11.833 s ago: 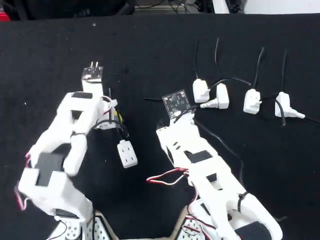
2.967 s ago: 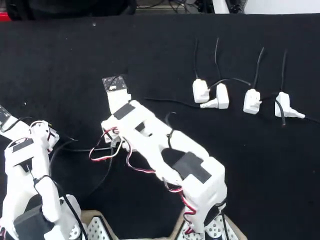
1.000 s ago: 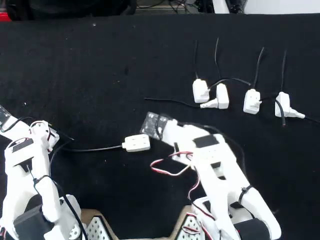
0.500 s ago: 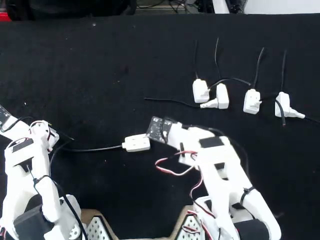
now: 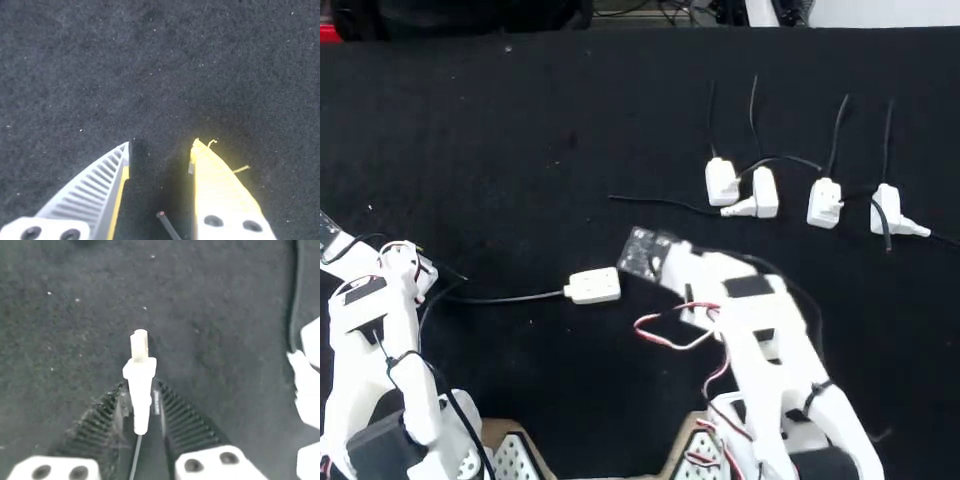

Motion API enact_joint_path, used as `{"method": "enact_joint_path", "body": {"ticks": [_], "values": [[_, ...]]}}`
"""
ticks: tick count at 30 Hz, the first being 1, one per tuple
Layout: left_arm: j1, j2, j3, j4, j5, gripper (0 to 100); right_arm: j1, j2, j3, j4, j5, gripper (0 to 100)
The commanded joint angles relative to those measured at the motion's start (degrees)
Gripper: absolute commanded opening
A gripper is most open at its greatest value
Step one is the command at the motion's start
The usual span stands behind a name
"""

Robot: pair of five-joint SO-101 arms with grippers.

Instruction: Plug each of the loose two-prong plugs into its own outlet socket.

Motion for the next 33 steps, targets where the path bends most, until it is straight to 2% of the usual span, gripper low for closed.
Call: {"method": "enact_joint_path", "body": {"ticks": [1,4,9,13,19,23,26,33], "values": [[-0.2,-0.8,-0.7,-0.8,0.6,20,-2.0,-5.2,-7.0,14.6,-6.7,1.0],[-0.2,-0.8,-0.7,-0.8,0.6,20,-9.1,-8.6,-5.8,22.8,-8.3,1.0],[-0.2,-0.8,-0.7,-0.8,0.6,20,-17.6,-11.7,2.9,17.9,-9.9,1.1],[-0.2,-0.8,-0.7,-0.8,0.6,20,-17.8,-11.7,5.7,15.5,-11.6,1.9],[-0.2,-0.8,-0.6,-0.8,0.6,20,-17.7,-12.0,11.1,11.2,-12.0,11.9],[-0.2,-0.7,-0.6,-0.8,0.6,20,-17.7,-12.3,10.8,11.0,-12.0,7.9],[-0.2,-0.7,-0.5,-0.8,0.6,20,-17.7,-12.3,8.0,11.3,-14.0,0.5],[-0.1,-0.8,-0.3,-0.1,0.6,20,-19.9,-12.3,-3.6,17.4,-17.0,1.0]]}}
